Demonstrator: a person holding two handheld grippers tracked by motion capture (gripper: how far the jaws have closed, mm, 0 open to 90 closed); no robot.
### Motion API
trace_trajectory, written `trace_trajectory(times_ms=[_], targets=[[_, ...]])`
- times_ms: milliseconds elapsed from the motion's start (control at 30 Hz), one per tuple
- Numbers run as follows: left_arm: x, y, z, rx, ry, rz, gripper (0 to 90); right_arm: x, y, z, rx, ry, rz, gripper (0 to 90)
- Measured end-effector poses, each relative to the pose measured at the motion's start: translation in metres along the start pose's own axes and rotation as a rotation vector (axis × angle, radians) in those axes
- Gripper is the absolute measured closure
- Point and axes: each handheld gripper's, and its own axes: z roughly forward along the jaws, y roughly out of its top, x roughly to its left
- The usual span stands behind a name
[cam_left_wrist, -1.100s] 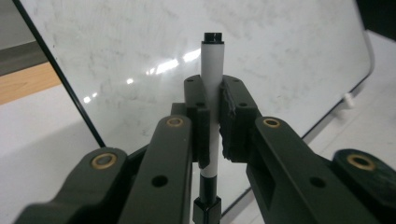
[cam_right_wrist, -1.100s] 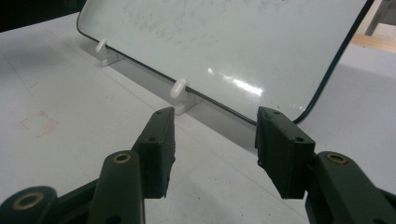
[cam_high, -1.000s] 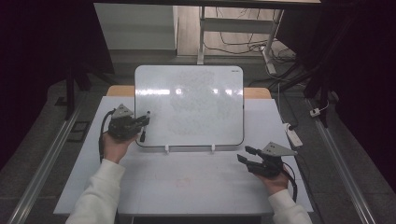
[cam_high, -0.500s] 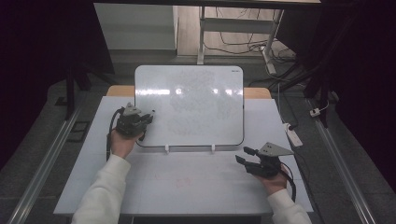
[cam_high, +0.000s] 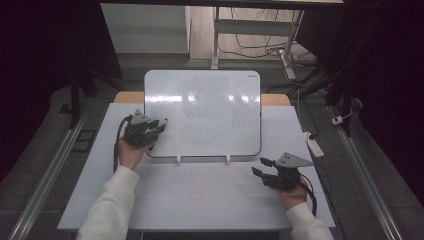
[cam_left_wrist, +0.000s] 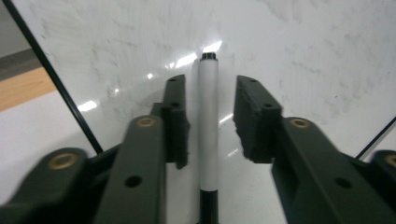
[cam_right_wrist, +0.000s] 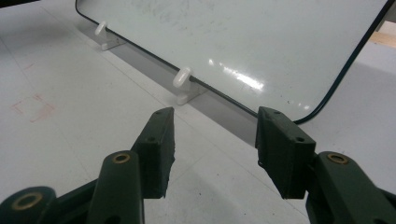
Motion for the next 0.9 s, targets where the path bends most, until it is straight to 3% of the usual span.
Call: trace_trajectory(times_ms=[333, 700, 900], targets=[[-0.01, 0.002, -0.026, -0.02, -0.069, 0.014, 37.7, -0.005, -0.002, -0.001, 0.007, -0.022, -0.01, 45.3], [-0.023, -0.02, -0.06, -0.007, -0.149, 0.036, 32.9, -0.013, -0.006, -0.004, 0.005, -0.043, -0.001, 41.2], [-0.034, -0.042, -0.075, 0.013, -0.192, 0.058, 32.6, -0.016, -0.01, -0.012, -0.002, -0.05, -0.012, 39.7]])
